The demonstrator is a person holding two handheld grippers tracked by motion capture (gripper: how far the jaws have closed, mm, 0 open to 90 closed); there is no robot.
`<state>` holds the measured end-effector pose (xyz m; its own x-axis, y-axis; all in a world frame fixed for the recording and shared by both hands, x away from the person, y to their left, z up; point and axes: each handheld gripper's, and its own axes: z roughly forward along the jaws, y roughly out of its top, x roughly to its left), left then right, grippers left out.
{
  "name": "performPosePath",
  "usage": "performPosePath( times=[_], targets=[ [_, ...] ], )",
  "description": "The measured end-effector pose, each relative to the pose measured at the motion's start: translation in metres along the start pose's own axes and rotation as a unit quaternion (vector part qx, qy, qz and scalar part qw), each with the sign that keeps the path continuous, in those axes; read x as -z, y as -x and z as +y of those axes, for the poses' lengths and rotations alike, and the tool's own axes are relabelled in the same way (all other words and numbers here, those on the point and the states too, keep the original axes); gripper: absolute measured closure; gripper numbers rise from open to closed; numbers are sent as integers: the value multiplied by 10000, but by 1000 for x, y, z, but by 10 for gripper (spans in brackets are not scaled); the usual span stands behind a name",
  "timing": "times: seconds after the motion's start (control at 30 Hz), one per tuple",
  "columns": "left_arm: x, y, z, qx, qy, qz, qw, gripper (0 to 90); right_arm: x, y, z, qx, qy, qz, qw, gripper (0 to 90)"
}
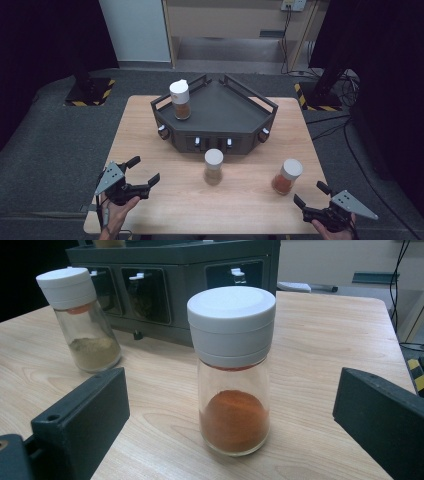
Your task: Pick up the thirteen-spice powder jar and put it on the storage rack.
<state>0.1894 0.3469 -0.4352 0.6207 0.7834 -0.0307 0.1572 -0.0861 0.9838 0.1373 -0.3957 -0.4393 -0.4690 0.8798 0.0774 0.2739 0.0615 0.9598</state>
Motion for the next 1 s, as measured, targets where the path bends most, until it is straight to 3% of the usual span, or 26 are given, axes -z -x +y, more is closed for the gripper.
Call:
performPosePath(
  times=[0.17,0.27,0.43,0.5,0.77,0.9,1.0],
  targets=[
    [4,-2,-13,54,-1,-59,10000,49,-1,0,0,0,-18,8,10000,14],
    [5,0,-16,-63,-110,22,9999,49,-1,0,0,5,-15,14,10000,15],
    [8,-4,-21,-55,-144,10,9999,49,-1,1,0,-4,5,13,10000,15],
    [9,-7,-24,32,-76,-27,10000,49,-1,1,0,0,-6,28,10000,15],
    [16,-12,-28,97,0,147,9998,40,-1,1,0,11,8,45,10000,16],
    [18,-12,-27,11,-25,214,9998,36,-1,1,0,15,8,45,10000,16],
    [19,-15,-28,103,-18,188,9998,31,-1,1,0,29,3,46,10000,16]
  ],
)
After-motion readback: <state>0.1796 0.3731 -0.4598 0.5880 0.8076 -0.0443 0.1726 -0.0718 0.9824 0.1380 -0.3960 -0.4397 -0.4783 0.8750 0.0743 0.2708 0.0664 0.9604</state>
